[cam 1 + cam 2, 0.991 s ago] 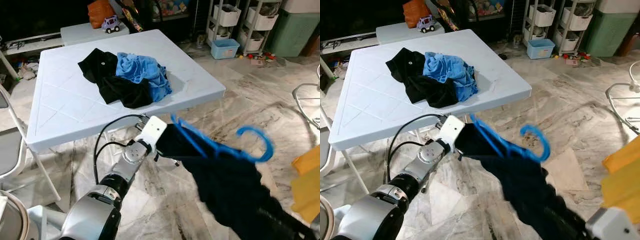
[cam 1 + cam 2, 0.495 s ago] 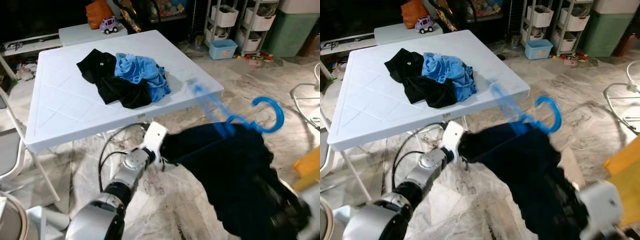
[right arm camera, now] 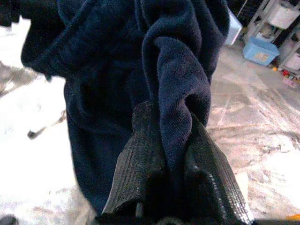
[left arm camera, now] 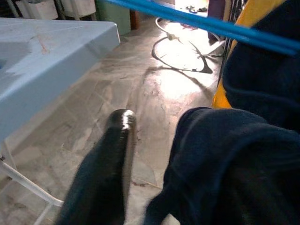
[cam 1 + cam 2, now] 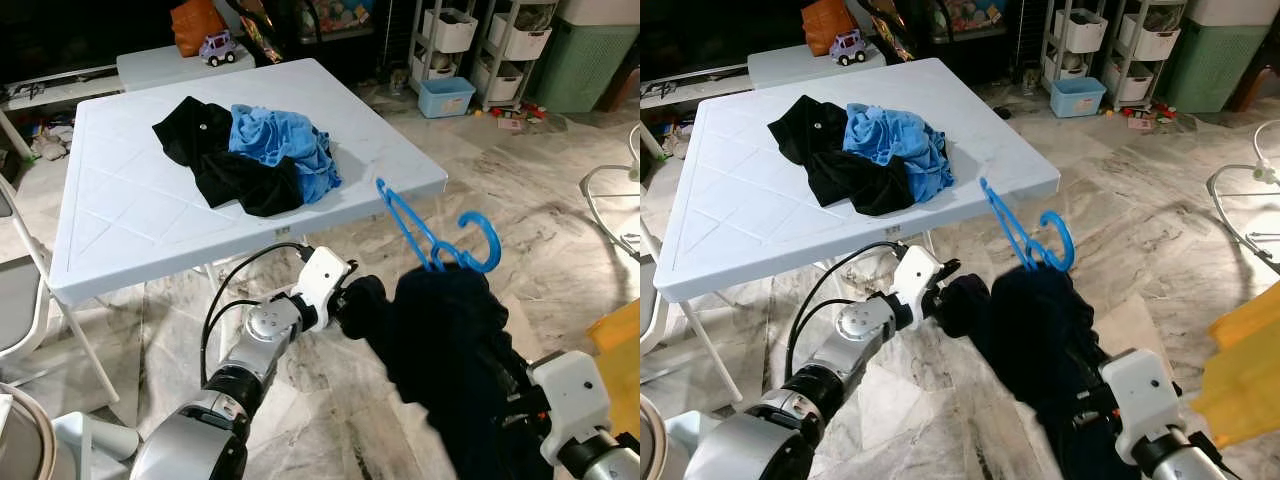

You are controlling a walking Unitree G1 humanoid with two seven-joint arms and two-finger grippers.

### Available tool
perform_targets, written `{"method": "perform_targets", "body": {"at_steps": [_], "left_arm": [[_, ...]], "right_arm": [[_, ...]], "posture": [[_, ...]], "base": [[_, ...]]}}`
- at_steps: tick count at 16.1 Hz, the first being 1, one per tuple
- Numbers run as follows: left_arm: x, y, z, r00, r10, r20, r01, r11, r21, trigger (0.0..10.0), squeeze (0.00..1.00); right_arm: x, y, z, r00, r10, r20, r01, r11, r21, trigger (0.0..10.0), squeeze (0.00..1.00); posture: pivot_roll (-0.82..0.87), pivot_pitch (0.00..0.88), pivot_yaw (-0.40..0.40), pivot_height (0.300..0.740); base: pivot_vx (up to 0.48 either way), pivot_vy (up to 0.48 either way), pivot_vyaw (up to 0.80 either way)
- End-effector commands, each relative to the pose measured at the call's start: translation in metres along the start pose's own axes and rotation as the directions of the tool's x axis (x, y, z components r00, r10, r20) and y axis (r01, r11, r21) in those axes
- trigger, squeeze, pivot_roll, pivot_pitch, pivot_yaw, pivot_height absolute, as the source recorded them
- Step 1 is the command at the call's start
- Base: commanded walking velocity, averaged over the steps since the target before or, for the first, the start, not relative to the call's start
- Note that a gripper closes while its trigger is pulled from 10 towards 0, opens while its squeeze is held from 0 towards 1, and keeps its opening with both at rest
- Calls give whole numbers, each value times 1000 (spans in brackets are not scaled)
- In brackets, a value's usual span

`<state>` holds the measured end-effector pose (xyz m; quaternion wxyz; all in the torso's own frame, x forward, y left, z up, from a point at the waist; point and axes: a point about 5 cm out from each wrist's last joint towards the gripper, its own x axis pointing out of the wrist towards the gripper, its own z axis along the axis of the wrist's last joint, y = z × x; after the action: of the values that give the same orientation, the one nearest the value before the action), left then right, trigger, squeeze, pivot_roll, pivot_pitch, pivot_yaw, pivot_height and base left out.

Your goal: Hang hanger

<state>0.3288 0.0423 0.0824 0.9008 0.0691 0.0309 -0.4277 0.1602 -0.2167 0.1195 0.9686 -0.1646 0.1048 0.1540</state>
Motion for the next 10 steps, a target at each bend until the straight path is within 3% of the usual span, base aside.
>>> {"method": "perform_targets", "body": {"at_steps": [1, 2, 4, 5, 6, 7, 10], "left_arm": [[0, 0, 4, 999, -34, 9, 34, 999, 33, 10000, 1000], [-2, -1, 0, 999, -49, -10, 49, 998, 40, 10000, 1000], [-4, -5, -1, 997, -80, -13, 81, 984, 159, 10000, 1000], [-6, -14, 2, 985, -173, -14, 167, 924, 343, 10000, 1000], [-9, -23, -2, 968, -250, -36, 242, 876, 417, 10000, 1000], [-10, -25, -9, 960, -270, -71, 277, 901, 333, 10000, 1000], [-22, -30, -25, 889, -404, -216, 457, 816, 354, 10000, 1000]], "right_arm": [[-2, -6, 0, 1000, -6, 3, 6, 999, -51, 10000, 0], [-3, -10, 0, 1000, -24, 4, 24, 998, -55, 10000, 0], [0, -19, 2, 995, -97, 23, 99, 993, -70, 10000, 0], [2, -21, 1, 992, -123, 23, 124, 990, -74, 10000, 0], [5, -20, -2, 992, -125, 14, 125, 988, -91, 10000, 0], [6, -19, -5, 993, -116, 0, 115, 986, -118, 10000, 0], [8, -23, -7, 992, -122, -4, 121, 983, -136, 10000, 0]], "posture": [[-76, 32, 19, 740], [-78, 33, 18, 740], [-81, 35, 16, 740], [-78, 37, 15, 740], [-77, 35, 14, 740], [-78, 37, 16, 740], [-73, 37, 12, 740]], "base": [[0, 0, 0], [0, 0, 0], [0, 0, 0], [0, 0, 0], [0, 0, 0], [0, 0, 0], [0, 0, 0]]}}
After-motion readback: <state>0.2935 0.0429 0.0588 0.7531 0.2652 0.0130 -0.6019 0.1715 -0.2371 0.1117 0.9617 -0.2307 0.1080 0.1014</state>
